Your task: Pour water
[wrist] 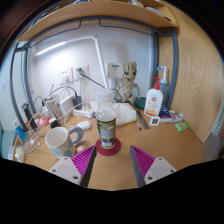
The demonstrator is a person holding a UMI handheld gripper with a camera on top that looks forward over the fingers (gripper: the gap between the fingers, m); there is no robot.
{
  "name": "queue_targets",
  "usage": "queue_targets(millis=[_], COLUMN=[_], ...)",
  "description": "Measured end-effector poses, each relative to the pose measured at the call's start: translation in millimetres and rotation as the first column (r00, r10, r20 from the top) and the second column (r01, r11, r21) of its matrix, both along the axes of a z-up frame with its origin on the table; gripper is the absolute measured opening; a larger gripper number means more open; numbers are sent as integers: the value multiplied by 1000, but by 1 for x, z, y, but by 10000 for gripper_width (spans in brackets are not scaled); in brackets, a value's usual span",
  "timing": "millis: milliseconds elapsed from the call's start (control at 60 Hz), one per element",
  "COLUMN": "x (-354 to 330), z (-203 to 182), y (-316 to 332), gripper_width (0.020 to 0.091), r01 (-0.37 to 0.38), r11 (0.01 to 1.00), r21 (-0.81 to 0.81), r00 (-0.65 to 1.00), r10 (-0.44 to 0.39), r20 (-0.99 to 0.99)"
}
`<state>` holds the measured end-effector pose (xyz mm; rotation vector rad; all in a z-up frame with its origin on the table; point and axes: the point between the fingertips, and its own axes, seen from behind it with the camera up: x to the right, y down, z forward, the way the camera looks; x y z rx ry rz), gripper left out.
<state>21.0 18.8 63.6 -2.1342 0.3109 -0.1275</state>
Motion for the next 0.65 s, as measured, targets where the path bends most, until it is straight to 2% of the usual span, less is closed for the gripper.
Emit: queue_targets(millis=[300, 650], x=[-19, -36], z=[65, 72], y=[-62, -104], gripper_width=[666, 669], r01=[-42, -26], r11=[999, 996], r21=[-35, -82], r00=[999, 1000], r10=[42, 27], r20=[20, 3])
